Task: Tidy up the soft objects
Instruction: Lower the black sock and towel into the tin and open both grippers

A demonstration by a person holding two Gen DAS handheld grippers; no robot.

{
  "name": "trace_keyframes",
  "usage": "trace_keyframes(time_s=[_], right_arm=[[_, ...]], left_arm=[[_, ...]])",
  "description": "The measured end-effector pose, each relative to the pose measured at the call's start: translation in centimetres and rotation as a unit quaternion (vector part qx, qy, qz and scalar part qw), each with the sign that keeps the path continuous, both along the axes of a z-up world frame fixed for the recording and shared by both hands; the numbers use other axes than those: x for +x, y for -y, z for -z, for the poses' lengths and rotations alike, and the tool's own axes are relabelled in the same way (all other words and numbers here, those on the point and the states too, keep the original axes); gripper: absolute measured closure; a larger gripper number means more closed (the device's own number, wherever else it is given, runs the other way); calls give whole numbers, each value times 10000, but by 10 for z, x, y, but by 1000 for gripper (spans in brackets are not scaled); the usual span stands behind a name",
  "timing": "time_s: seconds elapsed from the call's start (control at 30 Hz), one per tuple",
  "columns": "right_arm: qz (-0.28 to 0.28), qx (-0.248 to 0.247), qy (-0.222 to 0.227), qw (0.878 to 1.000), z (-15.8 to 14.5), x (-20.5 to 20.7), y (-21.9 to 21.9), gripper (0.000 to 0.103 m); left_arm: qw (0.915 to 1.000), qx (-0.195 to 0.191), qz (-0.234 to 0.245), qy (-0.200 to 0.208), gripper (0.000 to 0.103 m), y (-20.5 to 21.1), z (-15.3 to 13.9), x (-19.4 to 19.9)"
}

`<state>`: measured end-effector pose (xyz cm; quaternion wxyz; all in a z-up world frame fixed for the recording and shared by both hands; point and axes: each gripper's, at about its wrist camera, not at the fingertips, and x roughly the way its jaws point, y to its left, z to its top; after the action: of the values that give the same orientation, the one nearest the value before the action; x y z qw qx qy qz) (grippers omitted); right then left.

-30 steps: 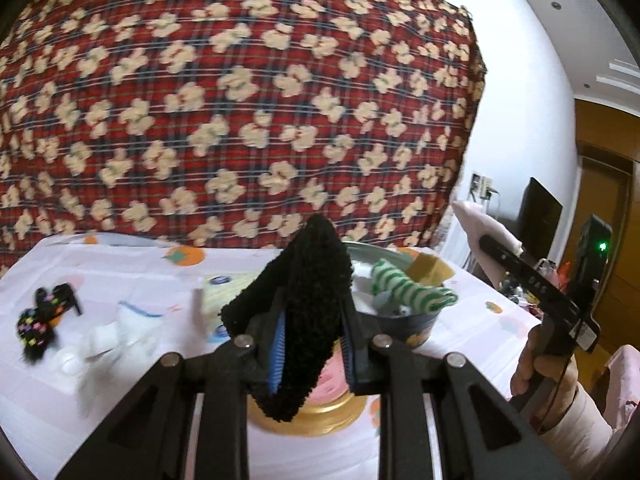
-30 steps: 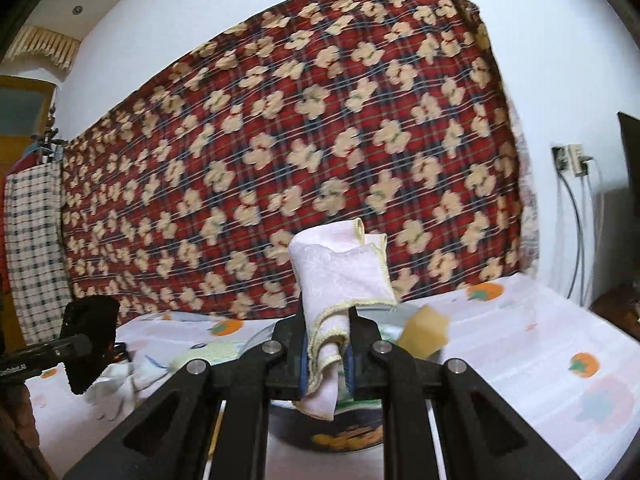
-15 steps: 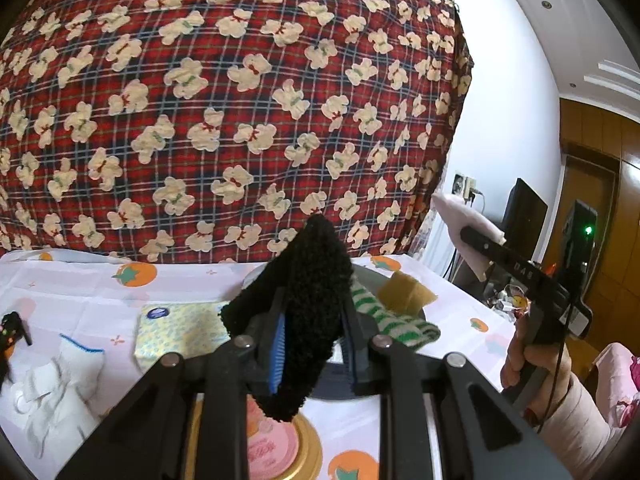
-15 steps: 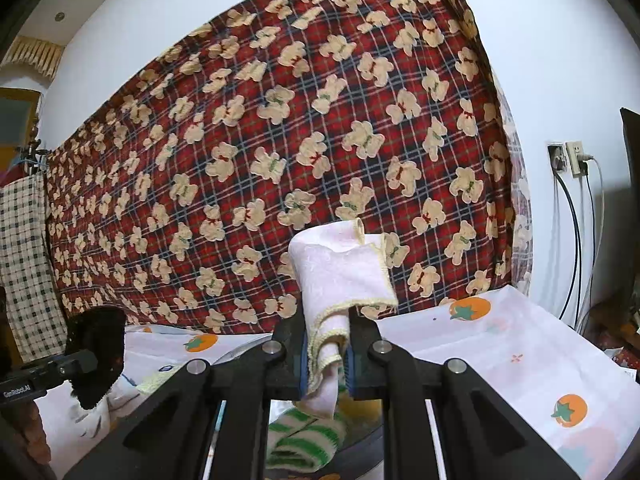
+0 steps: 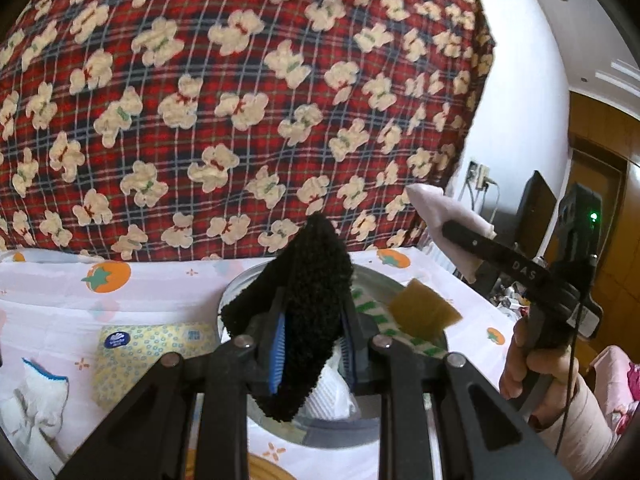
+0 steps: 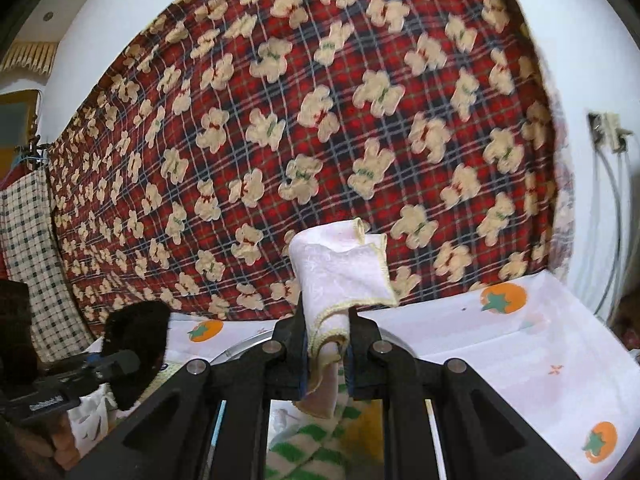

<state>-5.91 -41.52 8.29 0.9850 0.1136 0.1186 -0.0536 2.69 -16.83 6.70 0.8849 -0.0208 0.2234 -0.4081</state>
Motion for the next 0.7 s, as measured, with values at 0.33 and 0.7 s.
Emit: trace_keyframes(time_s=[0.33,0.7], right_arm=[[-912,104,-991,9908,24,62,-7,84],[-452,732,52,9963,15,14,32,33]], left_arm=[[9966,600,-144,-544,63,41,15,40],[9943,500,-780,-535,0,32,15,45]])
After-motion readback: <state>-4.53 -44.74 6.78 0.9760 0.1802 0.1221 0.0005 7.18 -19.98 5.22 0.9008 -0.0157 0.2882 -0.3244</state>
